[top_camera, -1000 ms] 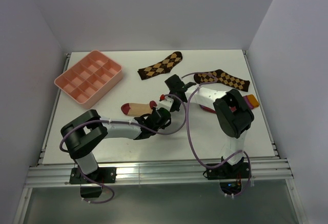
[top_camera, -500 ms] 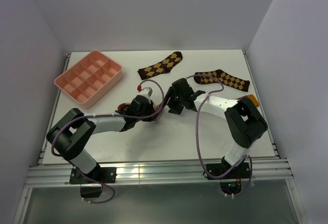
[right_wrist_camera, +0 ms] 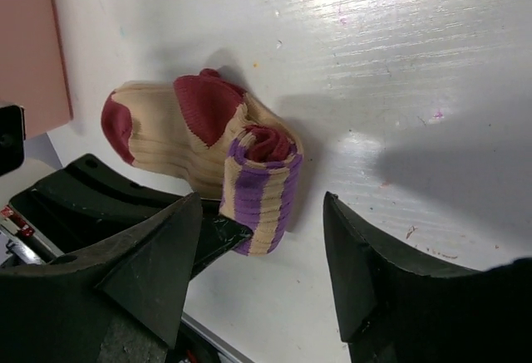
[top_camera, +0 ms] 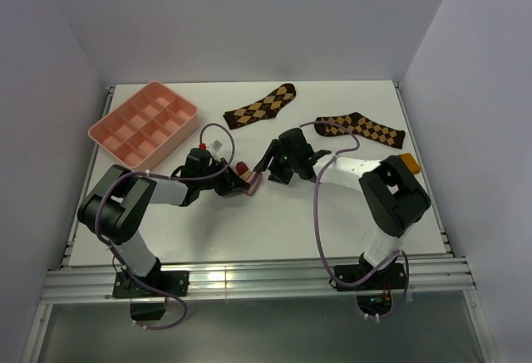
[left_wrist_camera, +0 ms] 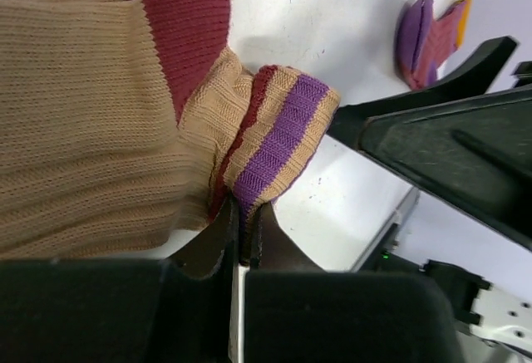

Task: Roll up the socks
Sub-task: Roll the sock at the center of the board.

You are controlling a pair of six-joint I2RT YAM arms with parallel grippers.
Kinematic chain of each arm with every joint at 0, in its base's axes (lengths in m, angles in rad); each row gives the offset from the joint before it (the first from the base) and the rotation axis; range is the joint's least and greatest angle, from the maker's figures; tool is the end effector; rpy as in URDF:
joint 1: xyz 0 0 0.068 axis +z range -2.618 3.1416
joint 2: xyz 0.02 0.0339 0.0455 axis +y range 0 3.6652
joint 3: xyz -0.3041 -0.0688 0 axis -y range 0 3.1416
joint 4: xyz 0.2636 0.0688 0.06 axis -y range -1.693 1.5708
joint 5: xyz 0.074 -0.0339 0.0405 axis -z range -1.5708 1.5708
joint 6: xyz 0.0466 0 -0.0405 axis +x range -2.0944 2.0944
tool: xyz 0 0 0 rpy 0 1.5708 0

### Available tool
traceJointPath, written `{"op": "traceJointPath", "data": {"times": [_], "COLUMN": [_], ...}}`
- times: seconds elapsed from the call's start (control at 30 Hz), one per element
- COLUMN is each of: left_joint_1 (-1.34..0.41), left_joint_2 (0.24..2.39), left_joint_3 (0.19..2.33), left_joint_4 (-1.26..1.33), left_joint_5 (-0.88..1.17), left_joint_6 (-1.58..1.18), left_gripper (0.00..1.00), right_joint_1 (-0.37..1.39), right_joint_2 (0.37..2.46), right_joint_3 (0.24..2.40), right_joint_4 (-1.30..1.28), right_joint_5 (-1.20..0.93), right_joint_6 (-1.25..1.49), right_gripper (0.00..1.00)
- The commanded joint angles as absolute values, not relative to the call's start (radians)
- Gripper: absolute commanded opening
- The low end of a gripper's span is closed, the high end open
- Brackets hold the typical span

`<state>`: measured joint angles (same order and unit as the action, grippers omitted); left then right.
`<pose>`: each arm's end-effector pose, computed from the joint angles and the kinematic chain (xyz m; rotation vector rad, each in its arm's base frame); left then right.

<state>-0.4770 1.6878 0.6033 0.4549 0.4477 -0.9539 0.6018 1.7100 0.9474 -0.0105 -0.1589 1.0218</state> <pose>0.2799 -0.1674 0.1422 -0.2998 2.4220 -1.2255 0.3092 0.2213 0.1921 0.4478 2.5114 0.9193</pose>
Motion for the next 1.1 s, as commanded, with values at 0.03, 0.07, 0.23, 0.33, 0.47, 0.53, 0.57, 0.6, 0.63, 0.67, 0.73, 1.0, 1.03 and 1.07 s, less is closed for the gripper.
{"op": "traceJointPath", "data": {"times": [0.03,0.07,0.23,0.33,0.47,0.53,0.57,0.6,0.63,0.67,0.73,1.0,1.03,1.07], "left_joint_1": [-0.456,-0.453,-0.428,-0.422,-0.42,-0.417,-0.417,-0.416,-0.414,-0.413,-0.41,-0.4,-0.4,-0.4], "left_joint_2": [1.726,1.726,1.743,1.766,1.782,1.784,1.786,1.79,1.793,1.796,1.804,1.815,1.81,1.804], "left_joint_3": [0.581,0.578,0.577,0.575,0.577,0.574,0.572,0.574,0.574,0.574,0.575,0.617,0.621,0.627], "left_joint_4": [0.442,0.439,0.423,0.434,0.413,0.407,0.402,0.4,0.394,0.39,0.377,0.272,0.261,0.252], "left_joint_5": [0.537,0.535,0.54,0.555,0.554,0.551,0.549,0.549,0.549,0.546,0.542,0.486,0.467,0.459], "left_joint_6": [-1.026,-1.031,-1.066,-1.083,-1.083,-1.086,-1.086,-1.085,-1.086,-1.086,-1.086,-1.031,-1.016,-1.006], "left_gripper": [0.01,0.01,0.01,0.01,0.01,0.01,0.01,0.01,0.01,0.01,0.01,0.04,0.07,0.1], "right_joint_1": [0.614,0.615,0.62,0.62,0.621,0.621,0.621,0.621,0.621,0.623,0.623,0.623,0.624,0.624], "right_joint_2": [1.755,1.761,1.801,1.821,1.841,1.85,1.853,1.858,1.861,1.864,1.871,1.891,1.888,1.887], "right_joint_3": [0.985,0.986,0.988,0.992,1.002,1.005,1.003,1.003,1.003,1.005,1.005,1.025,1.026,1.029], "right_joint_4": [0.031,0.037,0.054,0.066,0.081,0.087,0.097,0.104,0.109,0.112,0.123,0.094,0.086,0.062], "right_joint_5": [-0.163,-0.166,-0.17,-0.173,-0.187,-0.199,-0.205,-0.212,-0.216,-0.222,-0.233,-0.242,-0.238,-0.233], "right_joint_6": [1.003,1.003,0.999,0.993,0.982,0.979,0.977,0.976,0.974,0.974,0.973,0.948,0.945,0.939], "right_gripper": [0.66,0.66,0.62,0.61,0.59,0.58,0.57,0.57,0.57,0.56,0.54,0.22,0.17,0.08]}}
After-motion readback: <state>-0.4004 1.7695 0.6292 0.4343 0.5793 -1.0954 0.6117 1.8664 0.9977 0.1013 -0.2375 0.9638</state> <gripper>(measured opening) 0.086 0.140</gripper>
